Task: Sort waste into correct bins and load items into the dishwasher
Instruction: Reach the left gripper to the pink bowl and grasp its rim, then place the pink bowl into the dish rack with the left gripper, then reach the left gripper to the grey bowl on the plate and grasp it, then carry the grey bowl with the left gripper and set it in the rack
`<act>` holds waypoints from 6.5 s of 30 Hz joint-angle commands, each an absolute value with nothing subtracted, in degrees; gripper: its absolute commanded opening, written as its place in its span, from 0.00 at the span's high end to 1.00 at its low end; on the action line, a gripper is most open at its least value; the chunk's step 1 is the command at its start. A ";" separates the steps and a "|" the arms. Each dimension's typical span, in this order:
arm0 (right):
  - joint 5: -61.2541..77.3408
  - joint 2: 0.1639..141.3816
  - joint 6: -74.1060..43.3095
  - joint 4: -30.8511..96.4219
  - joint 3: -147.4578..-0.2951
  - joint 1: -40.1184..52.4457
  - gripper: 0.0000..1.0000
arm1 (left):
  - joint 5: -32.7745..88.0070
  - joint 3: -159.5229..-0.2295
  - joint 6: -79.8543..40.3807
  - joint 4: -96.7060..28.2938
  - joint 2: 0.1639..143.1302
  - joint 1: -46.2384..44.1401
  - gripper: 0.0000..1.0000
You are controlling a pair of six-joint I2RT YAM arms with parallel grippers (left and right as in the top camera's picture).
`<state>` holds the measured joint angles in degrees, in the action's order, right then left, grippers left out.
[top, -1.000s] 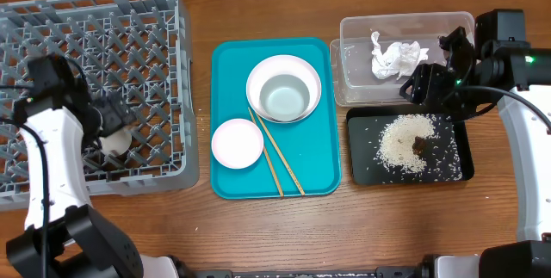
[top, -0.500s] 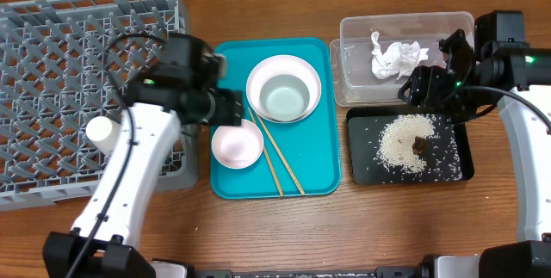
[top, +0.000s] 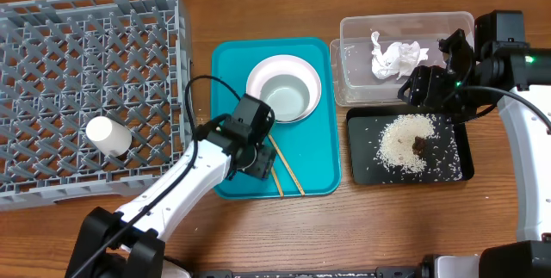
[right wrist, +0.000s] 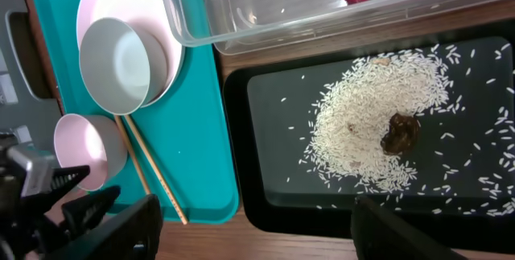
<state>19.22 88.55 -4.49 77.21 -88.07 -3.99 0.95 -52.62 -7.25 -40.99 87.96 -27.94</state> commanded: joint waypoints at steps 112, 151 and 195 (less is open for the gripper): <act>10.02 88.31 -8.73 82.52 -88.95 -4.05 0.23 | 41.12 -87.72 12.56 -60.07 90.65 17.63 0.30; 8.36 88.31 -11.35 83.05 -88.95 -4.25 0.08 | -4.71 -98.15 5.58 -51.29 117.86 -30.06 0.96; 7.51 88.31 -10.68 83.26 -88.95 -4.25 0.09 | 76.49 -114.50 4.27 -46.87 133.99 31.24 0.96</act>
